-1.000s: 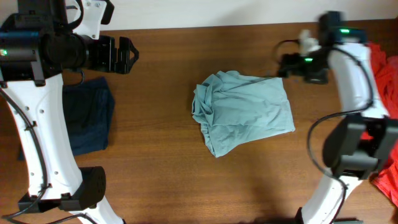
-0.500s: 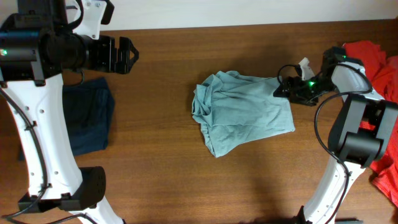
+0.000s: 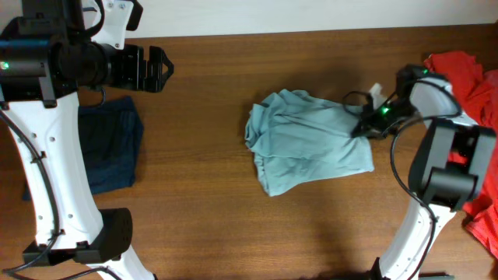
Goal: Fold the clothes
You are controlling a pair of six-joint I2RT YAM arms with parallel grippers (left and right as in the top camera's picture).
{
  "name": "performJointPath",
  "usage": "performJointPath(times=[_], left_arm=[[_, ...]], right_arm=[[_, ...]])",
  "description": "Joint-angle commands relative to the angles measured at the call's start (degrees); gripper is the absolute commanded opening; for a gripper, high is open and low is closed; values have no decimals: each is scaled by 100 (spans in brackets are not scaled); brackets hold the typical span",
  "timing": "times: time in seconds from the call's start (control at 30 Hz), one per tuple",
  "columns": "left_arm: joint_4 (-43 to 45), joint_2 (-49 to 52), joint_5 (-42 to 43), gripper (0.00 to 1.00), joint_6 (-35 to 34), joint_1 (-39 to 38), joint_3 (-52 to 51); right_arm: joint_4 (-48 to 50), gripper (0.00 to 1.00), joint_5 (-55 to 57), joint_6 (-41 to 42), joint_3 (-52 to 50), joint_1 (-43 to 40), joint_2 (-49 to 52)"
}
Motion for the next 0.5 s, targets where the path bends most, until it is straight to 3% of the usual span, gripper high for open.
performJointPath(times=[0.0,0.13,0.23,0.3,0.47], left_arm=[[-2,-125,20,99,52,11,9],[-2,-125,20,99,52,11,9],[-2,-125,20,99,52,11,9],[-2,-125,20,99,52,11,9],[-2,-125,20,99,52,11,9]], right_arm=[[-225,18,1523,479,654,-15,-905],[-442,16,1447,723,892,83,-1250],[-459,15,737,645,892,452,-1263],[-415,16,1174,573,892,660,-1263],[-157,41,1235,326,885,492,-1102]])
